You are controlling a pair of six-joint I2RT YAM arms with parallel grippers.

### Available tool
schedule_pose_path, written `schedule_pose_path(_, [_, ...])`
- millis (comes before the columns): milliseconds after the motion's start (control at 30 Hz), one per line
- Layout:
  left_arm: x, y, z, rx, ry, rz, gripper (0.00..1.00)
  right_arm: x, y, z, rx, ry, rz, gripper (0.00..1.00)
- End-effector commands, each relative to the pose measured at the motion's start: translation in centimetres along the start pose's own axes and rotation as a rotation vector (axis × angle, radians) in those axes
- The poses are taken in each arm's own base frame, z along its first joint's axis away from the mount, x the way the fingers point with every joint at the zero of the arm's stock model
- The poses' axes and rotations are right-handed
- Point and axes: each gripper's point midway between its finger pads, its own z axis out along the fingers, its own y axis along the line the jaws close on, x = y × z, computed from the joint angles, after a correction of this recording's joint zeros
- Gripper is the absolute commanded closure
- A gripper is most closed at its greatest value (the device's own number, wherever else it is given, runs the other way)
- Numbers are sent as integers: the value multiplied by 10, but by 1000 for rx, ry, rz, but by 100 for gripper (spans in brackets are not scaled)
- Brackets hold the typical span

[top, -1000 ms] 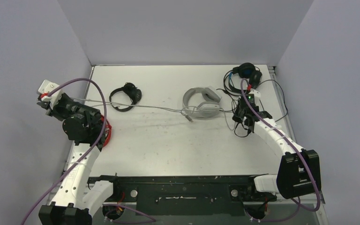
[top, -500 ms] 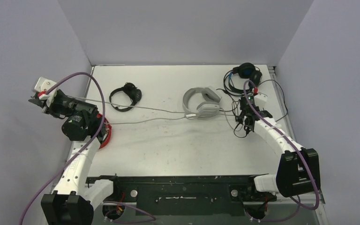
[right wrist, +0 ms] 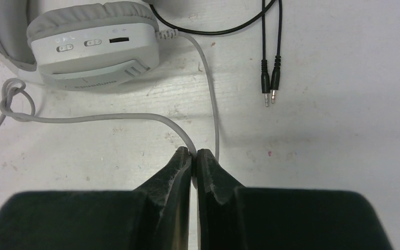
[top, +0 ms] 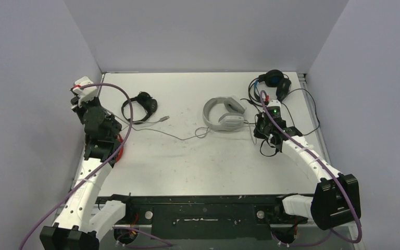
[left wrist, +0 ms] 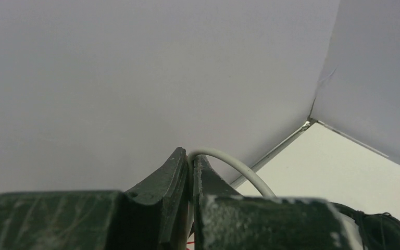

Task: Wrap the headphones
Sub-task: Untie the headphones cable at the center of the board.

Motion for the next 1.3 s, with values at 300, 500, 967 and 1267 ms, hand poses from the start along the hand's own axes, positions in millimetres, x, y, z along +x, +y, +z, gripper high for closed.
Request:
schedule_pose_path(300, [81, -88, -58, 551, 355, 162, 17, -38, 48, -28, -259, -106, -91, 100])
schedule_pose_path(500, [107, -134, -151, 1038, 530, 307, 12, -45, 59, -33, -301, -86, -130, 100])
schedule_pose_path(967, [143, -261, -330, 1441, 462, 134, 22, -40, 70, -37, -352, -71, -105, 100])
schedule_pose_path(1267, [188, -319, -349, 1396, 460, 130, 31, -50, 73, -46, -364, -100, -97, 100])
